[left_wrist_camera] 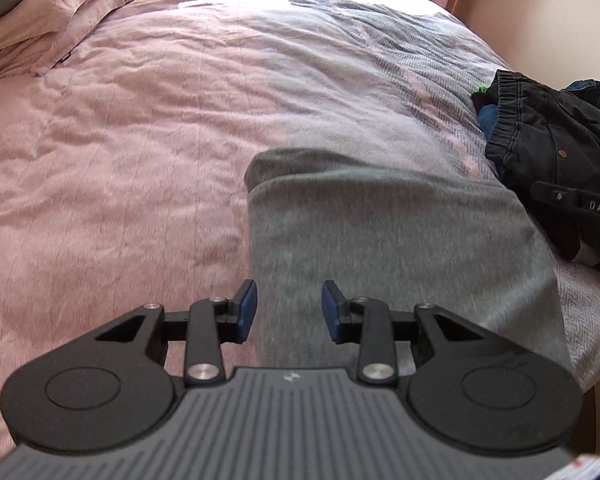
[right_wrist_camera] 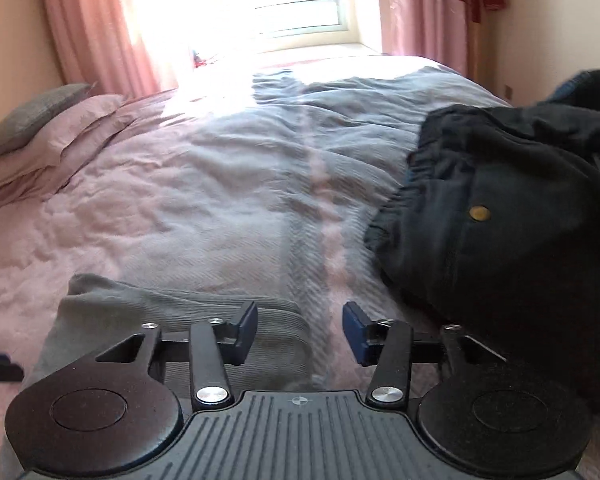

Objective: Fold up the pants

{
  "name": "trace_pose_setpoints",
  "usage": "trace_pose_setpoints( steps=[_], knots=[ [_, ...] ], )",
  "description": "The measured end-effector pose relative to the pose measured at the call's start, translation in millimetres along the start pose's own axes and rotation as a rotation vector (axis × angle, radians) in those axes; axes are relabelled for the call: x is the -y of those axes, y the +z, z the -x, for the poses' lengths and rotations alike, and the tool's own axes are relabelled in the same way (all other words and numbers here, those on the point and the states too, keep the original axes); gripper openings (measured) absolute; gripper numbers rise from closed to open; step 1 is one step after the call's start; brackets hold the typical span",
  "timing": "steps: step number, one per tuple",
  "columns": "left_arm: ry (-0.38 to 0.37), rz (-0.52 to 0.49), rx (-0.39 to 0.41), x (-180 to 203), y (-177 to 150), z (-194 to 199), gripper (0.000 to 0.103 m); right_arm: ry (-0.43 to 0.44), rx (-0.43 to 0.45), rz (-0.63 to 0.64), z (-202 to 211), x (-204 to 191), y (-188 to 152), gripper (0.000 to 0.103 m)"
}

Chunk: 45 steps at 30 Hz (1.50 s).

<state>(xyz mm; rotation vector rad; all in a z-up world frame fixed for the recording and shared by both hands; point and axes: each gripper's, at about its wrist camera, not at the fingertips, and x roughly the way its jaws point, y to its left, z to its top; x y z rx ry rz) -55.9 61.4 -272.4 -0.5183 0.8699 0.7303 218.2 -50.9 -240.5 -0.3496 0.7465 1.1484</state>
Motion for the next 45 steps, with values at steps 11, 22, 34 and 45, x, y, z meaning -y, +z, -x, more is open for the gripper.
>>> trace_pose_setpoints(
  steps=[11, 22, 34, 45],
  knots=[
    [0.034, -0.165, 0.043, 26, 46, -103, 0.029, 0.082, -0.197, -0.202, -76, 52, -7, 0.023],
    [0.025, 0.092, -0.044, -54, -43, 25, 0.03, 0.157, -0.318, -0.52, 86, 67, -104, 0.058],
    [-0.158, 0.417, -0.079, -59, -105, 51, 0.03, 0.241, -0.331, -0.616, 87, 47, -126, 0.013],
    [-0.082, 0.189, -0.1, -33, -110, 45, 0.032, -0.089, -0.376, 0.014, 82, -17, -117, 0.034]
  ],
)
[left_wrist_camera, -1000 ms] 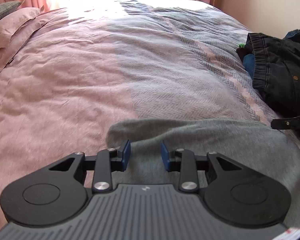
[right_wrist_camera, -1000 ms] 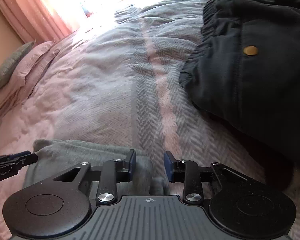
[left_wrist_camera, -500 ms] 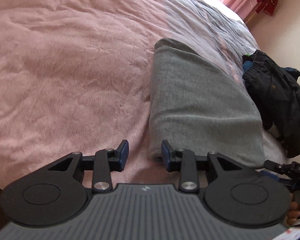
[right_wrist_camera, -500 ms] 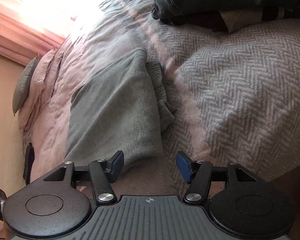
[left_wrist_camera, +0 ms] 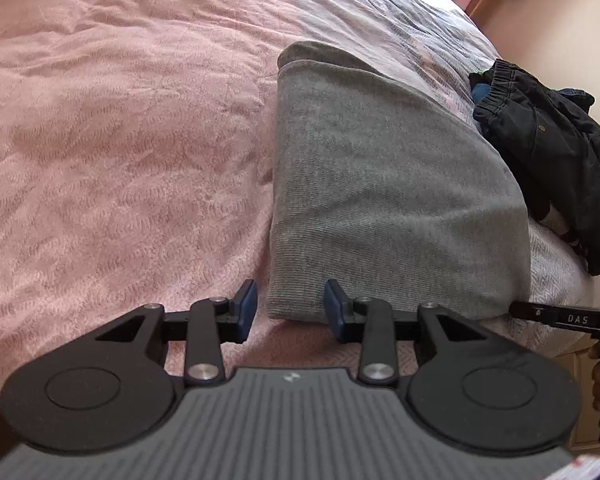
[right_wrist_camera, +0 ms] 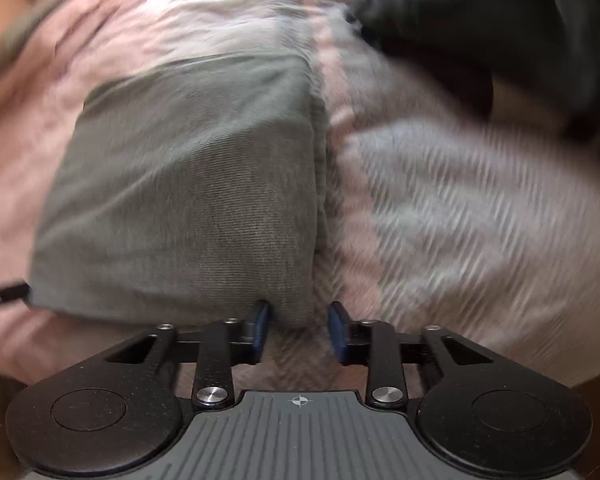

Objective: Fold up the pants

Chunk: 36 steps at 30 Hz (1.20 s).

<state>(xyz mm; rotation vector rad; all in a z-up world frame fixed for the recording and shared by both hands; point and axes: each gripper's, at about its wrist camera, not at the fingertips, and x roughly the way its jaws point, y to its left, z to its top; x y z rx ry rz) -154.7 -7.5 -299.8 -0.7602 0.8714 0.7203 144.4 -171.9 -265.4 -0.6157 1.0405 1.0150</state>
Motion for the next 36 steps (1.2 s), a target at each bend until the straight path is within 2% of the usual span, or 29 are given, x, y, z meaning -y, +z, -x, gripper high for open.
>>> trace_pose_setpoints(
  steps=[2, 3, 8, 12, 15, 18, 21, 25, 28, 32, 34, 36],
  knots=[
    [0.013, -0.01, 0.005, 1, 2, 2, 0.032, -0.058, 0.065, 0.083, 14, -15, 5, 0.035],
    [0.02, -0.013, 0.007, 1, 3, 3, 0.031, -0.057, 0.106, 0.095, 20, -18, 8, 0.035],
    [0.064, -0.05, 0.008, 14, 16, 3, 0.03, 0.013, 0.208, 0.076, 22, -21, 30, 0.035],
    [0.064, -0.093, 0.039, 31, 31, -3, 0.03, 0.063, 0.232, 0.073, 5, -28, 44, 0.035],
    [0.063, -0.132, 0.047, 48, 40, -16, 0.03, 0.056, 0.222, 0.156, -10, -47, 48, 0.035],
    [0.082, -0.176, 0.028, 64, 31, -30, 0.03, -0.002, 0.179, 0.318, -18, -56, 17, 0.035],
    [0.11, -0.229, 0.013, 73, 8, -32, 0.03, 0.002, 0.142, 0.363, -14, -43, -13, 0.035],
    [0.135, -0.252, -0.046, 72, -13, -33, 0.03, 0.023, 0.093, 0.344, -15, -36, -13, 0.035],
    [0.135, -0.23, -0.068, 69, -10, -29, 0.03, 0.031, 0.053, 0.313, -12, -34, -2, 0.035],
    [0.139, -0.175, -0.109, 69, 10, -19, 0.03, 0.075, 0.034, 0.144, 10, -18, 16, 0.037],
    [0.151, -0.15, -0.122, 71, 21, -12, 0.03, 0.099, 0.038, 0.033, 15, -4, 29, 0.051],
    [0.178, -0.138, -0.138, 73, 31, -10, 0.03, 0.096, 0.045, -0.03, 16, 7, 39, 0.056]
  ],
)
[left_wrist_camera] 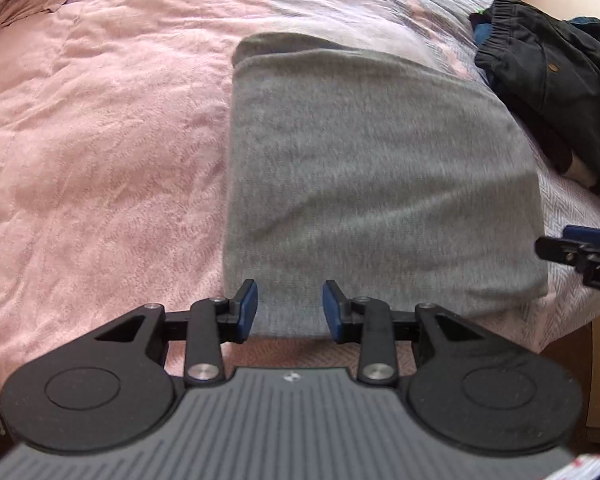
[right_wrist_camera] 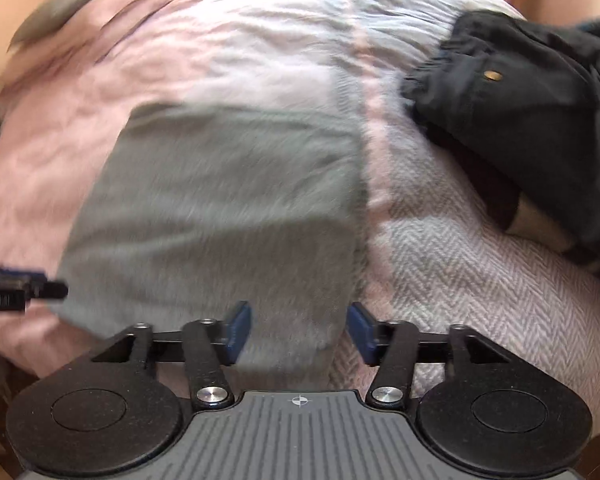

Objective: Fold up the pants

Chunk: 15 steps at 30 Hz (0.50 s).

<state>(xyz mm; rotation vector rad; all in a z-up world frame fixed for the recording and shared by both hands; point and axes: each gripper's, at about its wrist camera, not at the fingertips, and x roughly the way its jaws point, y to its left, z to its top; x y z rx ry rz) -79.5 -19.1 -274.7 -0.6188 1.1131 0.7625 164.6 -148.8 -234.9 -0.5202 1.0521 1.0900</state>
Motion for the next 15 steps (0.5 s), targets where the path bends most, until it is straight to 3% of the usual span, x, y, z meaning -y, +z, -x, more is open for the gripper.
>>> trace_pose_setpoints(
  steps=[3, 15],
  knots=[
    [0.048, 0.016, -0.04, 1, 13, -1, 0.03, -0.022, 0.007, -0.046, -1, 13, 10, 0.057],
    [0.055, 0.013, -0.038, 4, 28, 1, 0.031, -0.035, -0.003, -0.1, -6, 32, 13, 0.057]
  ],
)
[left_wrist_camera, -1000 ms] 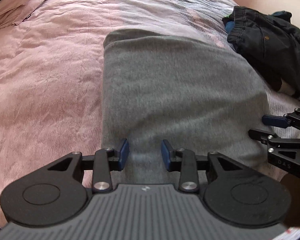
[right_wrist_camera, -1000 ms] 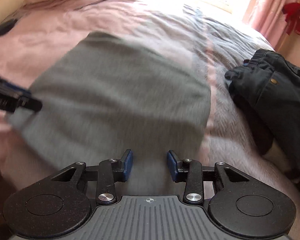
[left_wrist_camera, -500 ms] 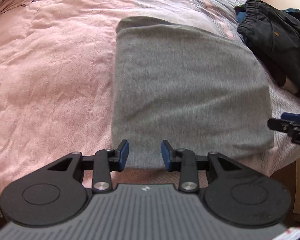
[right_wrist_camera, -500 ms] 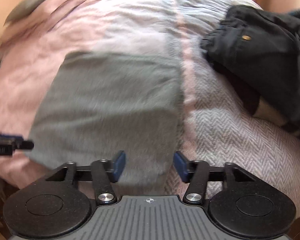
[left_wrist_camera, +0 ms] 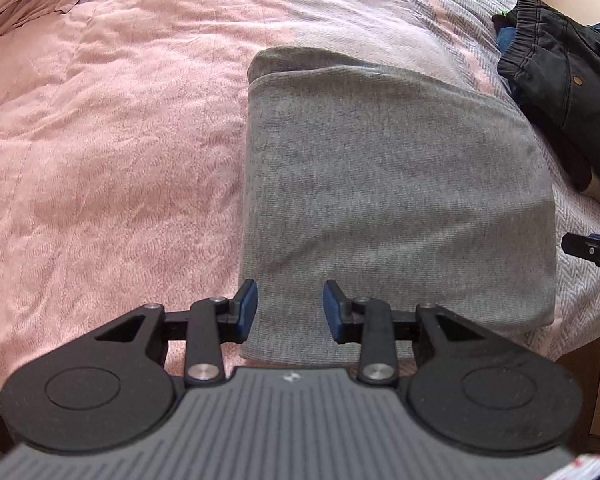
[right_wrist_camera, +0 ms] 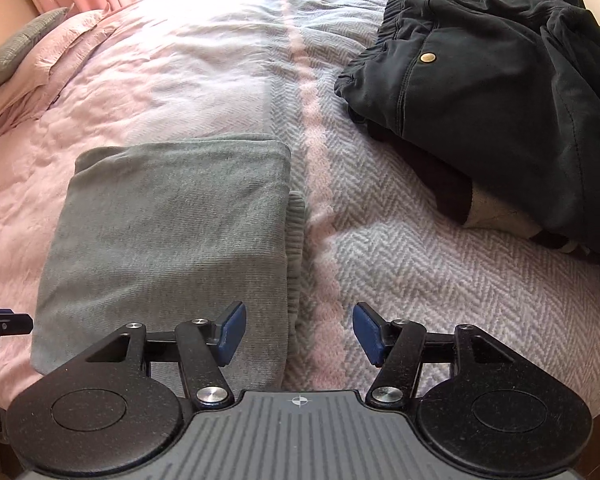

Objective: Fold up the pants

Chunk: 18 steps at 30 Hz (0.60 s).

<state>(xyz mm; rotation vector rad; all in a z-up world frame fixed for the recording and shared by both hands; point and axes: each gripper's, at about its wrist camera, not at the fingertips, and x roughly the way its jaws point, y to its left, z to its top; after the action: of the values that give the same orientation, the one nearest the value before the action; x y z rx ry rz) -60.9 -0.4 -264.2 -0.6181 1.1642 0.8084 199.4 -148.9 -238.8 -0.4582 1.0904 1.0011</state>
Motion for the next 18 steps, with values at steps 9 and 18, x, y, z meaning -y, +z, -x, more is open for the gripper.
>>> trace_pose_setpoints(
  steps=[9, 18],
  knots=[
    [-0.064, 0.024, 0.097, -29, 6, -6, 0.045, 0.232, 0.02, -0.275, -18, 37, 6, 0.062],
    [-0.284, 0.201, 0.105, -83, 28, -55, 0.052, 0.396, -0.008, -0.403, -77, 63, 24, 0.07]
  ],
)
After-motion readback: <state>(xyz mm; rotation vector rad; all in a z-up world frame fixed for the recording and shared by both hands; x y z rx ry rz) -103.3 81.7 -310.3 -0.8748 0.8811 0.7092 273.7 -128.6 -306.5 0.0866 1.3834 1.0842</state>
